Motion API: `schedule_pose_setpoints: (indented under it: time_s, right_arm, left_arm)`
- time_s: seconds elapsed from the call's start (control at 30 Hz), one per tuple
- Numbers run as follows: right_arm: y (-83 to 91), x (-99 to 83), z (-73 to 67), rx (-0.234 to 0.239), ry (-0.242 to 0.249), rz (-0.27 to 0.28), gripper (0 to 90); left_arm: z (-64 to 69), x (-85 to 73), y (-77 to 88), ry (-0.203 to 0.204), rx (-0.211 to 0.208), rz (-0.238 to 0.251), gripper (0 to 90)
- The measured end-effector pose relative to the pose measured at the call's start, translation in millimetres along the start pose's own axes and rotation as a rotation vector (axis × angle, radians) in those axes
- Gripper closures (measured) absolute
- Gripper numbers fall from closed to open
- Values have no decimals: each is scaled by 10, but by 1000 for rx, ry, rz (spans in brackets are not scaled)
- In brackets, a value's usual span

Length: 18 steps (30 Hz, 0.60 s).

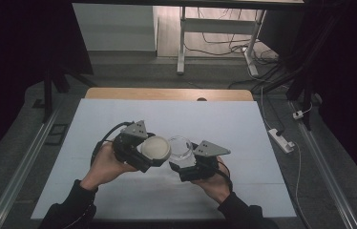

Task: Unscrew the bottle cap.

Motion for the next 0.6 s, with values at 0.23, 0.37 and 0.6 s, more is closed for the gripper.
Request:
schedule_pose_setpoints:
  time_s: [0.23, 0.37, 0.6]
  right_arm:
    - [-4, 4, 44, -10, -3, 0, 69]
    - [-4, 14, 60, -12, -4, 5, 69]
    - [-7, 15, 109, -25, -4, 7, 69]
  left_arm:
    - [19, -85, -16, 16, -1, 5, 78]
    - [27, -129, -21, 21, -2, 5, 78]
    - [62, -185, -19, 20, -4, 2, 79]
Point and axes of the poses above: each handheld gripper's, and its own axes: y roughly backward along the jaws, x roughly out of its top, z roughly to its right, the point moved 9 cm from there along -y, roughly forward along the jaws, and after that the axes turned 2 degrees about -z, right-handed, at the moved point
